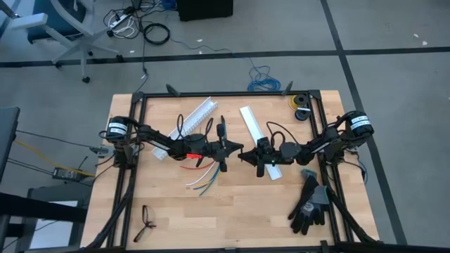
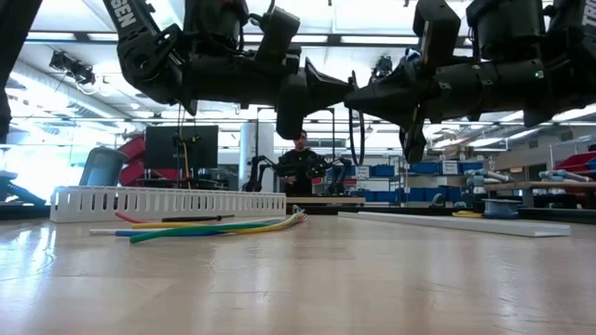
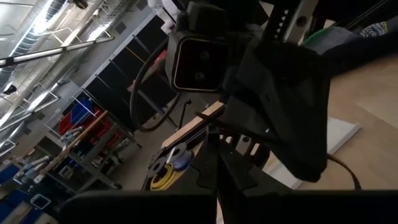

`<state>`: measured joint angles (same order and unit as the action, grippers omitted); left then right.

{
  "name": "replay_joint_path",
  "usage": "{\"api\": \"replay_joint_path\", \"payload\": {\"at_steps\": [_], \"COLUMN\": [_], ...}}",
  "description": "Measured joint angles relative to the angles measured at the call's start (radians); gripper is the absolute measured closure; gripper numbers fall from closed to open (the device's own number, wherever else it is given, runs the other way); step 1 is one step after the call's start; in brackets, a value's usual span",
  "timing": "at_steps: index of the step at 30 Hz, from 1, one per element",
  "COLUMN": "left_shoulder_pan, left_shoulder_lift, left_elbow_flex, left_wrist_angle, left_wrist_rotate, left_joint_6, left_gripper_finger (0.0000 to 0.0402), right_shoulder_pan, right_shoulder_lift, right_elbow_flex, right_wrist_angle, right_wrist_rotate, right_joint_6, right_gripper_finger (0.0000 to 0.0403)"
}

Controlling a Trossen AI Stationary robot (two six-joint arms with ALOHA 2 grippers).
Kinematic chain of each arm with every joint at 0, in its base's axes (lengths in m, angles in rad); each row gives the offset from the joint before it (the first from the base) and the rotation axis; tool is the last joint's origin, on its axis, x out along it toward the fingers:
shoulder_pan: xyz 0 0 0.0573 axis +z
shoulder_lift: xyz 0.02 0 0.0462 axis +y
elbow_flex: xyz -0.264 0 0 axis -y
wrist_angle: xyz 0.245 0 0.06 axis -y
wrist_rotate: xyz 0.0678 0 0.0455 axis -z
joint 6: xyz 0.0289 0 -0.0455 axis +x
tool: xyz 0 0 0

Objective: Ziptie cables
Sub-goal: Prepare the black zip tie to wrap the cable wires

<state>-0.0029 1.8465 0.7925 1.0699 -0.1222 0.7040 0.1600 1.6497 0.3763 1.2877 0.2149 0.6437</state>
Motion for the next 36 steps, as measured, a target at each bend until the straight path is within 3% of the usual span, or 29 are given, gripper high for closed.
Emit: {"api": "replay_joint_path", "payload": {"at_steps": [23, 36], "left_shoulder_pan": [0.001, 0.001], "left_shoulder_lift": [0.000, 0.001], "left_elbow_flex": [0.000, 0.000], "left_wrist_angle": [0.019, 0.001], "left_wrist_rotate": [-0.019, -0.039], "left_joint_6": [0.025, 0.089], "left_gripper_finger": [0.0401, 0.0401], "right_shoulder_pan": [0.004, -0.003], "right_shoulder_lift": [0.000, 0.000], "right_elbow_flex": [0.000, 0.000], "right_wrist_angle": [-0.002, 0.016], "right_wrist_rotate": [-0.028, -0.106], "right_joint_6": [0.027, 0.105], "right_gripper_finger": [0.0403, 0.0403]}}
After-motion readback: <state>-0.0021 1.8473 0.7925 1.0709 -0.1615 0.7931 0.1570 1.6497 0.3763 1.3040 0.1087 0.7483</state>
